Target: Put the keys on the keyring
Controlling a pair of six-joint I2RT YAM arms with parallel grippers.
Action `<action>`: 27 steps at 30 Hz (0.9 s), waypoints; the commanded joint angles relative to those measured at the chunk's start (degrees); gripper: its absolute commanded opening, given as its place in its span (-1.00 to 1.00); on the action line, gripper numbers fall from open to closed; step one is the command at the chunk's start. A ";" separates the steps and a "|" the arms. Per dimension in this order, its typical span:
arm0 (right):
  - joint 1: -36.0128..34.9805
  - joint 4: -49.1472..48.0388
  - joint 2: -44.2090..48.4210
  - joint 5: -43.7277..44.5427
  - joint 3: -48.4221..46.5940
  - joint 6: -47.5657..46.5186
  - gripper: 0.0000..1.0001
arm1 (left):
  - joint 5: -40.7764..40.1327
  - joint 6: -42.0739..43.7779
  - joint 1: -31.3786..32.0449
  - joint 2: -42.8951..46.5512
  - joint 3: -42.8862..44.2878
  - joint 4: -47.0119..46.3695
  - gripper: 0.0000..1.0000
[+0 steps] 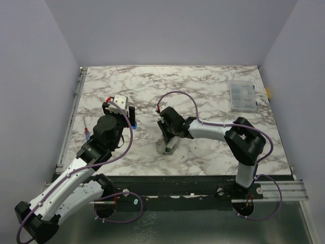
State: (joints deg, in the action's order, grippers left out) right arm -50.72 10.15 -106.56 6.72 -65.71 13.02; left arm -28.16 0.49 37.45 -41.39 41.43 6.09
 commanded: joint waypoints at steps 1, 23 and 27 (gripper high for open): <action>-0.11 -0.20 -1.69 -0.91 -0.47 0.22 -0.33 | -1.37 -0.04 -0.20 0.11 -0.79 0.12 0.37; 0.01 -1.38 -1.28 -1.53 0.08 -0.95 -0.98 | -1.46 -0.04 -0.14 -0.09 -0.79 0.11 0.37; 0.03 -2.64 -0.42 -1.93 1.40 -1.92 -0.99 | -1.41 0.09 -0.19 -0.18 -0.75 0.12 0.37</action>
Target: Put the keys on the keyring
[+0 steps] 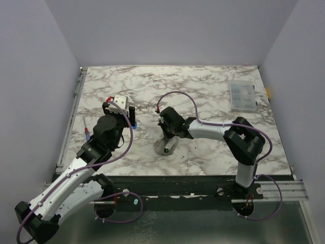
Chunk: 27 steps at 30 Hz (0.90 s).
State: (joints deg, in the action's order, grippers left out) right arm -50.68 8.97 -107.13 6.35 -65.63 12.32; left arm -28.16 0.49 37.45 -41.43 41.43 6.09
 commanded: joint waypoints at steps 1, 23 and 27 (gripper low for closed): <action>-0.04 -1.83 0.35 -1.25 1.65 -1.44 -0.99 | -1.45 0.06 -0.23 -0.16 -0.78 0.13 0.37; -0.17 -28.71 18.96 -1.86 24.03 -7.28 -0.99 | 9.58 1.35 -0.19 0.81 -1.37 -1.05 0.36; -0.29 -32.07 22.59 -2.78 26.34 -8.11 -0.99 | 14.85 1.65 -0.19 0.99 -1.58 -1.60 0.36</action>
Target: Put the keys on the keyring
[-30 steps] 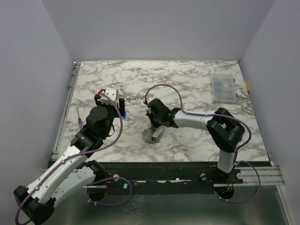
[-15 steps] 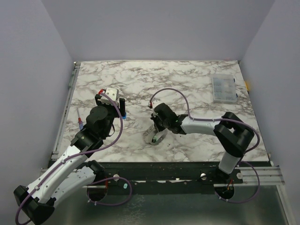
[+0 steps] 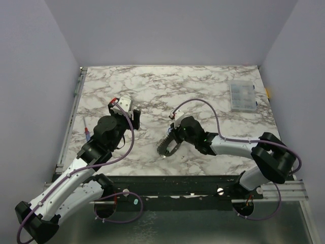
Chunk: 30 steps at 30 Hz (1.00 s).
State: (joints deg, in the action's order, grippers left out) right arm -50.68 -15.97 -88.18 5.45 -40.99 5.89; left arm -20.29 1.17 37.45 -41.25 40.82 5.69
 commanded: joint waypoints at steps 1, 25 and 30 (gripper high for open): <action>-0.41 -7.54 4.43 -2.28 2.03 -2.08 -0.99 | 8.46 1.02 -0.19 0.78 -1.12 -1.52 0.36; -1.53 -4.45 22.45 -13.10 3.14 -5.35 -0.99 | 40.35 3.82 -0.27 -2.86 -1.75 -4.97 0.35; -1.55 -2.03 26.26 -17.00 1.86 -4.43 -0.99 | 44.82 3.38 -0.28 -1.73 -2.07 -5.01 0.27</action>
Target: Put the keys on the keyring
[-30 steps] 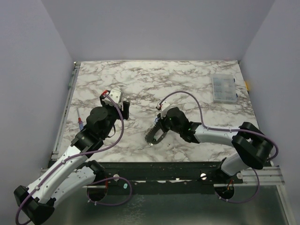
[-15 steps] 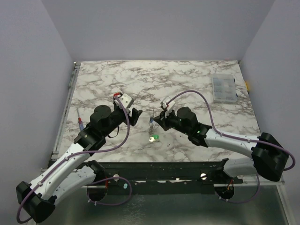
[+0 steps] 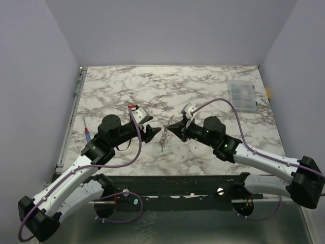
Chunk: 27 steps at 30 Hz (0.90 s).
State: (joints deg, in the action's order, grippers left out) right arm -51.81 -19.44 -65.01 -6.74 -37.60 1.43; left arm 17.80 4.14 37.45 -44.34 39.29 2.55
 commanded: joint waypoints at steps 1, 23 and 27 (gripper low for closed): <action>-0.40 2.78 3.27 -6.44 -2.43 0.06 -0.99 | 7.40 0.14 -0.29 1.24 -0.49 -1.92 0.27; -0.38 11.81 3.67 -21.03 -10.64 2.48 -0.99 | 6.03 -2.49 -0.58 -0.19 0.43 -1.58 0.01; -0.40 14.24 0.49 -8.36 -11.23 4.76 -0.98 | -7.32 -2.94 -0.67 0.80 0.70 -0.21 0.09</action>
State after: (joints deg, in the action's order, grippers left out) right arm -51.81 -8.43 -61.76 -25.02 -46.74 3.95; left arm 22.04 2.33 37.12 -44.95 39.22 1.89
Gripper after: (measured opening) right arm 0.019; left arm 0.521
